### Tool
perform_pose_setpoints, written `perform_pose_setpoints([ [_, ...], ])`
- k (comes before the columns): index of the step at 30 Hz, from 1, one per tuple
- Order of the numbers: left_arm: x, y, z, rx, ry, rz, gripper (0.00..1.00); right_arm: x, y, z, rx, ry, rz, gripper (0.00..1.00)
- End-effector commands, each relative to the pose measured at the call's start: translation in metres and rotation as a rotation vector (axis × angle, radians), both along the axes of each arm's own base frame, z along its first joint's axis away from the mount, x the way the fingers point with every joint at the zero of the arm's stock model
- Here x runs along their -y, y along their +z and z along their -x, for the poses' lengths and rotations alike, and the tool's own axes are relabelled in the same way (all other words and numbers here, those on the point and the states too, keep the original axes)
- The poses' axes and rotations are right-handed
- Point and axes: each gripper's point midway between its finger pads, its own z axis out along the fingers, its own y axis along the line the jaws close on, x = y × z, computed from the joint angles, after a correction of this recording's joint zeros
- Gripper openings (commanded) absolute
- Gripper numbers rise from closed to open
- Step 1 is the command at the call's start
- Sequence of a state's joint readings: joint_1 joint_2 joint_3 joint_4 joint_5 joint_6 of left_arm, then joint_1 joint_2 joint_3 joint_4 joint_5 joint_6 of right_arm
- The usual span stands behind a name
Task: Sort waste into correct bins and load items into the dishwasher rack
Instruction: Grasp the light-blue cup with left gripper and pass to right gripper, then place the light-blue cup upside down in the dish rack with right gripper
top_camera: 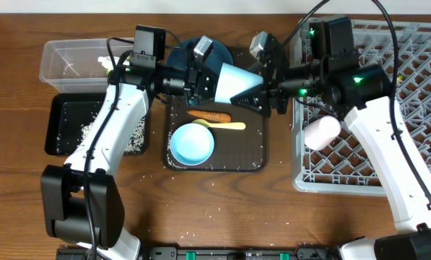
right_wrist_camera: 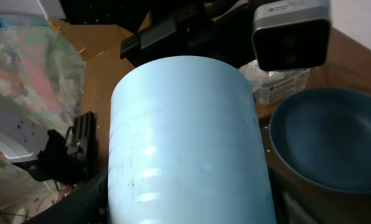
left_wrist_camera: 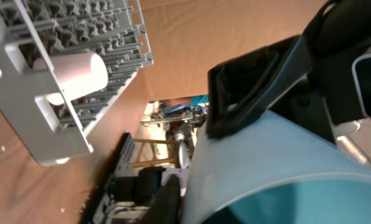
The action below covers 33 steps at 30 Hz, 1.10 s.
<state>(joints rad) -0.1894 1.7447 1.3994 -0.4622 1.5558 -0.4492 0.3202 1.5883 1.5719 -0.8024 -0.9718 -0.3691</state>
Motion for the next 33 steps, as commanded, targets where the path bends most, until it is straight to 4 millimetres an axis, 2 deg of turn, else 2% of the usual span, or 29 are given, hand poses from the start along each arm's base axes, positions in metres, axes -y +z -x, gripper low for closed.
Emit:
perform_pose_setpoints([
  [1,0.001,0.002,-0.001,0.023,0.003,-0.004,0.27,0.003,0.011,0.001,-0.018,-0.007,-0.028,0.58],
  [4,0.001,-0.005,-0.007,0.031,0.037,-0.045,0.36,0.023,0.018,-0.005,-0.046,-0.079,-0.036,0.56],
  [7,0.001,-0.013,-0.015,0.04,0.079,-0.095,0.39,0.059,0.024,-0.015,-0.1,-0.224,-0.025,0.55],
  [10,-0.001,-0.024,-0.023,0.063,0.128,-0.155,0.41,0.116,0.014,-0.028,-0.208,-0.498,0.053,0.55],
  [12,-0.003,-0.033,-0.031,0.092,0.17,-0.212,0.45,0.156,0.001,-0.028,-0.29,-0.694,0.128,0.54],
  [14,-0.008,-0.048,-0.041,0.102,0.231,-0.302,0.46,0.202,-0.017,-0.02,-0.374,-0.909,0.243,0.52],
  [16,-0.017,-0.067,-0.05,0.093,0.3,-0.416,0.47,0.247,-0.037,-0.003,-0.46,-1.118,0.388,0.52],
  [18,-0.03,-0.091,-0.058,0.08,0.379,-0.57,0.47,0.28,-0.053,0.017,-0.541,-1.25,0.523,0.52],
  [21,-0.048,-0.117,-0.063,0.073,0.458,-0.761,0.47,0.301,-0.072,0.039,-0.659,-1.316,0.643,0.52],
  [24,-0.064,-0.134,-0.064,0.086,0.515,-0.922,0.47,0.308,-0.091,0.048,-0.772,-1.305,0.714,0.52],
  [26,-0.067,-0.139,-0.063,0.097,0.53,-0.977,0.47,0.313,-0.102,0.048,-0.816,-1.3,0.757,0.52],
  [33,-0.059,-0.139,-0.059,0.11,0.51,-0.98,0.47,0.321,-0.144,0.034,-0.942,-1.255,0.843,0.52],
])
